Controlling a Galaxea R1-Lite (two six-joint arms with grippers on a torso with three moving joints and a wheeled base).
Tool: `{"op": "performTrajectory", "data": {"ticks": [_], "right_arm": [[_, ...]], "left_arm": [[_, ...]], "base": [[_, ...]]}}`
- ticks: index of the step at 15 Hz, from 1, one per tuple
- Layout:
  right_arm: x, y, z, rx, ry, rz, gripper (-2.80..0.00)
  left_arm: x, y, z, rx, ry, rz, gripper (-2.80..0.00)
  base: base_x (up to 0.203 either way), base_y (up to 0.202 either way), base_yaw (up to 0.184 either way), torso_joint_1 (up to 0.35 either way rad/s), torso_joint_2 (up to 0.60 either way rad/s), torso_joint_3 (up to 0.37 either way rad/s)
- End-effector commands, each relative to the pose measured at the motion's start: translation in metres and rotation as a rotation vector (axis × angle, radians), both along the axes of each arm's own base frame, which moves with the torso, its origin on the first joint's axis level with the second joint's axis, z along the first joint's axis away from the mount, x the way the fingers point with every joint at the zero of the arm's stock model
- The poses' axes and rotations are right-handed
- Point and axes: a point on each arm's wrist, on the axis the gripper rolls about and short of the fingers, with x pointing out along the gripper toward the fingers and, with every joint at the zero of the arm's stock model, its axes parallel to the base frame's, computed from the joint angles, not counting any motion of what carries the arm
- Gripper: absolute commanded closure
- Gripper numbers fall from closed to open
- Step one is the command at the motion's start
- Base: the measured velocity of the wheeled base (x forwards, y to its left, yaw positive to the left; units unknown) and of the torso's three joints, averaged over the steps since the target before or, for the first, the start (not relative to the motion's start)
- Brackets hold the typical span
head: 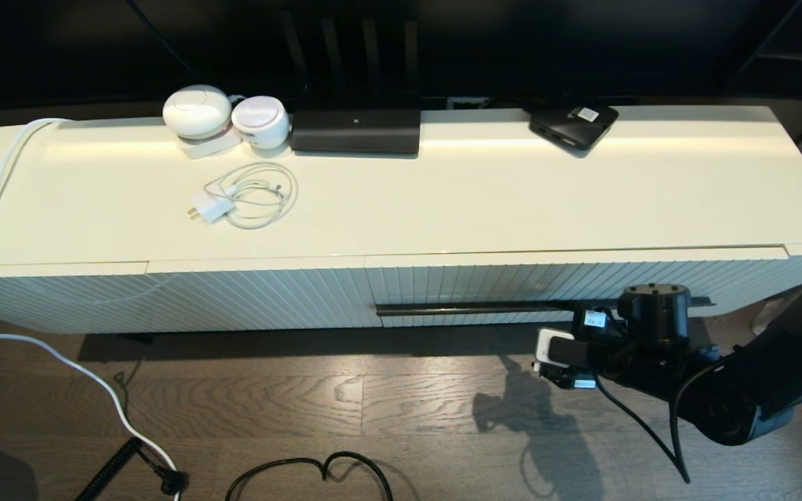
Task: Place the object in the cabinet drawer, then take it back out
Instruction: Open the drawer
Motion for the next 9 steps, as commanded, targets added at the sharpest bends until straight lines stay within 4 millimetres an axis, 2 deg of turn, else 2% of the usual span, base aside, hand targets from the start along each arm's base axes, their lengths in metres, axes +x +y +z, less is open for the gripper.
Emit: {"op": "performTrajectory", "data": {"ticks": [1,5,9], "right_arm": [[0.004,-0.001,-0.006,-0.007,0.007,-0.001,-2.80],[0.011,-0.004,-0.012,-0.006,0.010,-0.012,-2.80],[0.018,-0.002,-0.007,0.005,-0.019,-0.004,-2.80]], "left_arm": [[0.000,0.000,0.000,0.000,0.002,0.000,-2.80],[0.000,0.000,0.000,0.000,0.002,0.000,-2.80],[0.000,0.000,0.000,0.000,0.002,0.000,-2.80]], "base": [[0.000,0.000,0.000,0.000,0.00,0.000],[0.000,0.000,0.000,0.000,0.00,0.000],[0.000,0.000,0.000,0.000,0.00,0.000]]}}
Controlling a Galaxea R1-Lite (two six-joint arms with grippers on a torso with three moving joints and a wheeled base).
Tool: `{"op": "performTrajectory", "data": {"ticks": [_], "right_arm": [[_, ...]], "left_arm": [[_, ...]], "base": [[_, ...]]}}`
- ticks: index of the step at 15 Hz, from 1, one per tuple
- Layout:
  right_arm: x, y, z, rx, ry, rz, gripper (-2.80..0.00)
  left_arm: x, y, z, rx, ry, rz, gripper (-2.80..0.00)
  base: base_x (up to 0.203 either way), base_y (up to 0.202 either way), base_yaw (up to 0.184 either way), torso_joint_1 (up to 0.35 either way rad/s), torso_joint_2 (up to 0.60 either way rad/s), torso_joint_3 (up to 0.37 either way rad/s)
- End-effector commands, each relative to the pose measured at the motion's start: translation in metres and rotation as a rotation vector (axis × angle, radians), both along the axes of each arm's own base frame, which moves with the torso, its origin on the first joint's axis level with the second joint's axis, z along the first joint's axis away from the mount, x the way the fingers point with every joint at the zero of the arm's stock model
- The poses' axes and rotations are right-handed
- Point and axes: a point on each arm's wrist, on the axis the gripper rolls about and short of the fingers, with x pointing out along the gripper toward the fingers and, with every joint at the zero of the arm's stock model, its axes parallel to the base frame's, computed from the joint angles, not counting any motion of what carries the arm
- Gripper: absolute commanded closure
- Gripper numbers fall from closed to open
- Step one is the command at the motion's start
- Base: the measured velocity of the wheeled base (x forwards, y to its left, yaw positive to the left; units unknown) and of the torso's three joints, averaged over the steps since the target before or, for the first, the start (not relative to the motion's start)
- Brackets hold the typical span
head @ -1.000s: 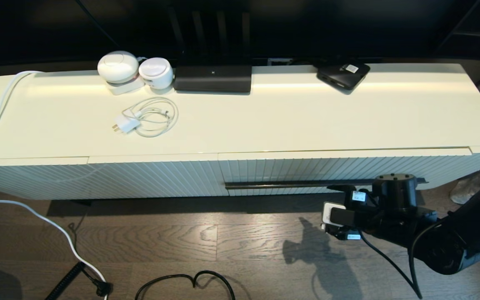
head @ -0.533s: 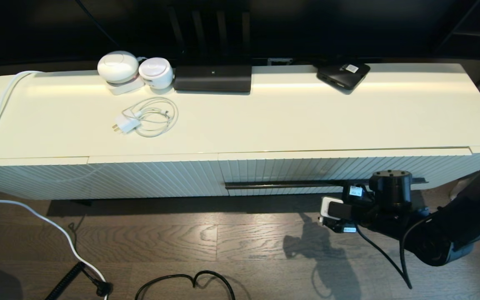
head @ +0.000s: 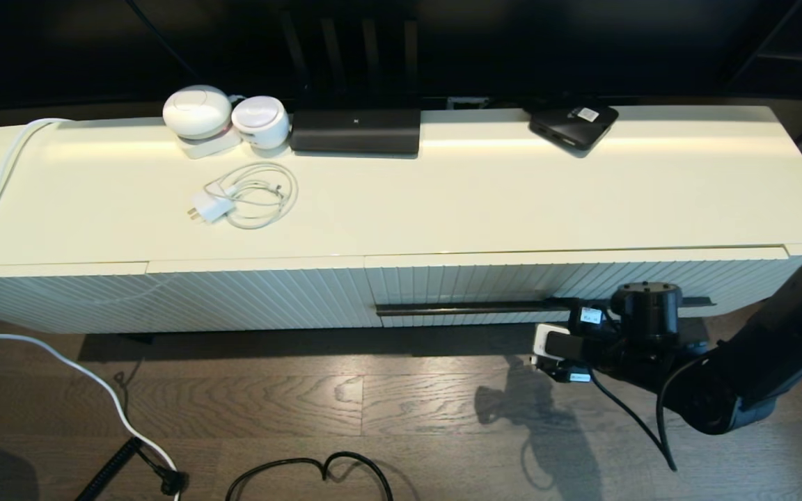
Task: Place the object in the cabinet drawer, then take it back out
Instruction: Open the drawer
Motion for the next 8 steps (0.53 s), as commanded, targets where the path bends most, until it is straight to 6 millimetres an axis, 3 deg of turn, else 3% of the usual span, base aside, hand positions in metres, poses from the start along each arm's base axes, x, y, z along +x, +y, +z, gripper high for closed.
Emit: {"op": "performTrajectory", "data": {"ticks": [1,8], "right_arm": [[0.003,0.000,0.000,-0.003,-0.010,0.005,-2.80],[0.004,-0.001,-0.014,-0.014,0.026,0.011,-2.80]], "left_arm": [[0.000,0.000,0.000,0.001,0.001,0.000,-2.80],[0.000,0.000,0.000,0.001,0.000,0.000,-2.80]], "base": [[0.000,0.000,0.000,0.000,0.00,0.000],[0.000,0.000,0.000,0.000,0.00,0.000]]}}
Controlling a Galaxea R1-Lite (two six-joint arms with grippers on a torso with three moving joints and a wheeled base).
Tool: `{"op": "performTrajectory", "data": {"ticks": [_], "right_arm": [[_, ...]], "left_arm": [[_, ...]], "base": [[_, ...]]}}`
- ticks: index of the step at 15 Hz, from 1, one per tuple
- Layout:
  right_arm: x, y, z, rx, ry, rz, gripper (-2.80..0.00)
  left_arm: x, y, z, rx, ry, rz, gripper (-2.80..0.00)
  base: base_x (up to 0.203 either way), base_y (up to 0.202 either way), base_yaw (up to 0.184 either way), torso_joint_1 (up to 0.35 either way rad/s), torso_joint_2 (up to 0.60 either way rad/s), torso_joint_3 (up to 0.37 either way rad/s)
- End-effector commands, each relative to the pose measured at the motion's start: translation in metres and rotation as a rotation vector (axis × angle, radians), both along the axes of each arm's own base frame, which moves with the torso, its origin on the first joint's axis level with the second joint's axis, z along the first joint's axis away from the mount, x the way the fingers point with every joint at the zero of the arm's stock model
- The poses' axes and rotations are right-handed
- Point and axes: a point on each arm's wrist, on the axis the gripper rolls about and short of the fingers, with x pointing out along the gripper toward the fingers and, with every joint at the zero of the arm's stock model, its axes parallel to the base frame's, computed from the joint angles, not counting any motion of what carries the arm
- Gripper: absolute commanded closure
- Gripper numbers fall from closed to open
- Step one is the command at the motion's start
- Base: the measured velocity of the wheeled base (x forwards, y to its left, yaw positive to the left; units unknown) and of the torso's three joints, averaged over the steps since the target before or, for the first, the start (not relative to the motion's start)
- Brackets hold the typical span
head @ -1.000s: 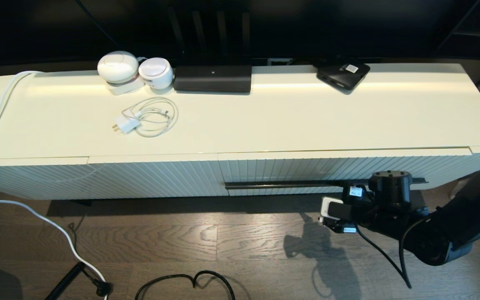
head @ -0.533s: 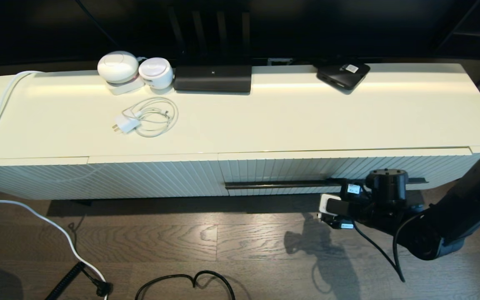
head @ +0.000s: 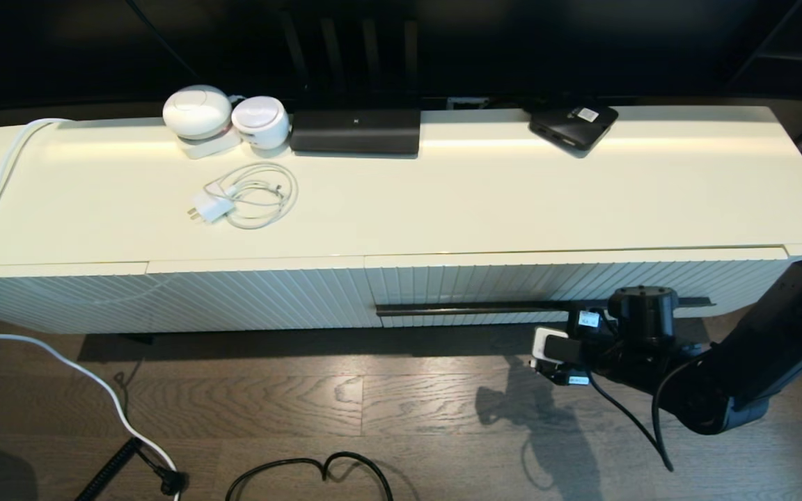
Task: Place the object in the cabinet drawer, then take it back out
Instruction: Open the drawer
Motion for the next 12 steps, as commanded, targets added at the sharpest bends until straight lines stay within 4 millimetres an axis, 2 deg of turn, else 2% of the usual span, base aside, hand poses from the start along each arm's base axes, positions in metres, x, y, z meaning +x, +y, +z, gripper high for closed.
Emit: {"op": "performTrajectory", "data": {"ticks": [1,12], "right_arm": [[0.000,0.001,-0.004,-0.008,0.007,0.006,-2.80],[-0.026,-0.005,-0.009,-0.044,0.107,0.005,-2.80]], "left_arm": [[0.000,0.000,0.000,0.000,0.001,0.000,-2.80],[0.000,0.000,0.000,0.000,0.002,0.000,-2.80]], "base": [[0.000,0.000,0.000,0.000,0.00,0.000],[0.000,0.000,0.000,0.000,0.00,0.000]]}}
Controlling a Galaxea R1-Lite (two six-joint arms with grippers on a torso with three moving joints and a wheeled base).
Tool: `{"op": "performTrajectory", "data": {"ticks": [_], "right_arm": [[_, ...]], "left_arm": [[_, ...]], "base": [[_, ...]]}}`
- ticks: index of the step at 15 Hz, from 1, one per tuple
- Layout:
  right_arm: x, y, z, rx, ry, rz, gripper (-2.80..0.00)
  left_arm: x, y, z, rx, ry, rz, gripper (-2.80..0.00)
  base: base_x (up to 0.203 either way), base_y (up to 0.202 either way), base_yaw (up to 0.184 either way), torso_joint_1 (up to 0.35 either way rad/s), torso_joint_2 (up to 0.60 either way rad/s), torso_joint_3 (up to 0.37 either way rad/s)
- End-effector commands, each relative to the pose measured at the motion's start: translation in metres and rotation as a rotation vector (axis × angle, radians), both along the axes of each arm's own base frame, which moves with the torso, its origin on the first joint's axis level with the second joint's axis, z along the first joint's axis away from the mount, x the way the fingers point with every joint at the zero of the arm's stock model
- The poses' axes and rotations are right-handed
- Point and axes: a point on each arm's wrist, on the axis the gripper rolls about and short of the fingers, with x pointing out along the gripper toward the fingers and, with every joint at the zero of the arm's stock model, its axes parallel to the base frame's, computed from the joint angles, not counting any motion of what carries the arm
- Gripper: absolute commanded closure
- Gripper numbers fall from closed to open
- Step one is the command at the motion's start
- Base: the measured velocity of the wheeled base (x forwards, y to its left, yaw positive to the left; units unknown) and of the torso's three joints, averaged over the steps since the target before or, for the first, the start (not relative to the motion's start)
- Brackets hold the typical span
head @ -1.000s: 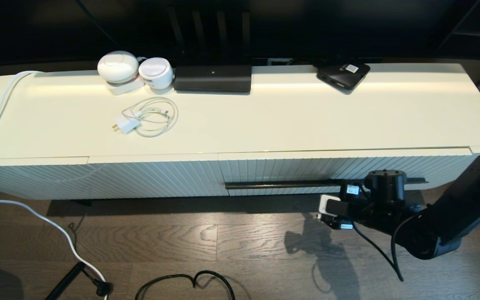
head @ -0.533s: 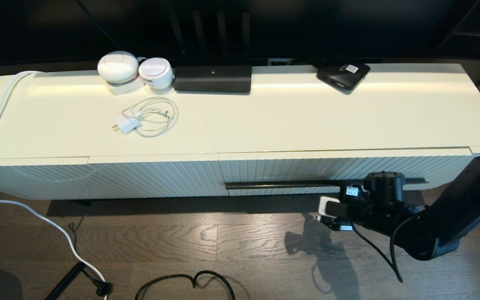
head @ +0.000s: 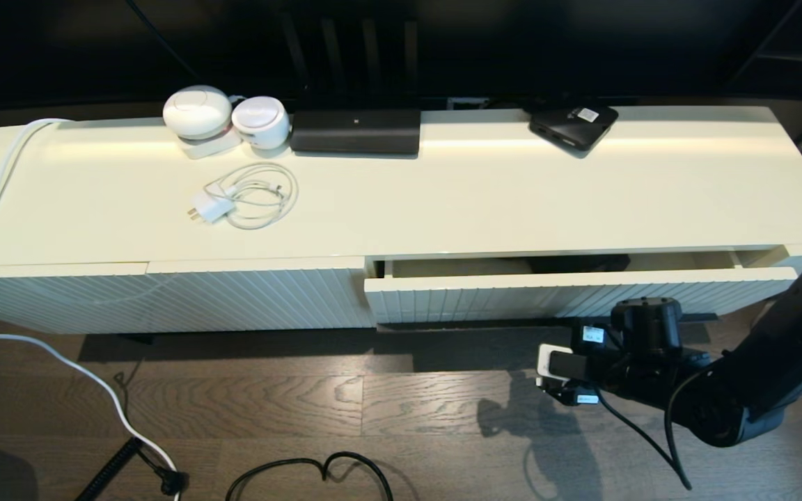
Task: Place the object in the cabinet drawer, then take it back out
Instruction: Open the drawer
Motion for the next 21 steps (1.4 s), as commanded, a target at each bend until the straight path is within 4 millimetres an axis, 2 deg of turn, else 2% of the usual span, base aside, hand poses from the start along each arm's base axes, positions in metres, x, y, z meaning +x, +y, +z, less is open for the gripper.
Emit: {"op": "performTrajectory", "data": {"ticks": [1,4,9,11,15,16,17,19,21], "right_arm": [[-0.003,0.000,0.001,-0.004,-0.006,0.007,-2.80],[-0.016,0.000,-0.003,-0.014,0.031,0.018,-2.80],[-0.033,-0.003,0.007,-0.014,0.033,0.020,-2.80],[-0.046,-0.005,0.019,-0.009,0.014,0.022,-2.80],[-0.084,-0.015,0.059,0.010,-0.045,0.025,-2.80],[-0.097,-0.019,0.072,0.018,-0.071,0.022,-2.47],[-0.112,-0.023,0.086,0.027,-0.103,0.019,0.00],[-0.144,-0.032,0.108,0.042,-0.160,0.011,0.00],[-0.176,-0.041,0.118,0.062,-0.187,-0.010,0.00]], "left_arm": [[0.000,0.000,0.000,0.001,0.001,0.000,-2.80],[0.000,0.000,0.000,0.001,0.001,0.000,-2.80],[0.000,0.000,0.000,0.001,0.002,0.000,-2.80],[0.000,0.000,0.000,0.001,0.002,0.000,-2.80],[0.000,0.000,0.000,0.001,0.001,0.000,-2.80],[0.000,0.000,0.000,0.001,0.001,0.000,-2.80],[0.000,0.000,0.000,0.001,0.001,0.000,-2.80],[0.000,0.000,0.000,0.001,0.001,0.000,-2.80],[0.000,0.000,0.000,0.001,0.002,0.000,-2.80]], "base": [[0.000,0.000,0.000,0.000,0.00,0.000],[0.000,0.000,0.000,0.000,0.00,0.000],[0.000,0.000,0.000,0.000,0.00,0.000],[0.000,0.000,0.000,0.000,0.00,0.000],[0.000,0.000,0.000,0.000,0.00,0.000],[0.000,0.000,0.000,0.000,0.00,0.000],[0.000,0.000,0.000,0.000,0.00,0.000],[0.000,0.000,0.000,0.000,0.00,0.000],[0.000,0.000,0.000,0.000,0.00,0.000]]}}
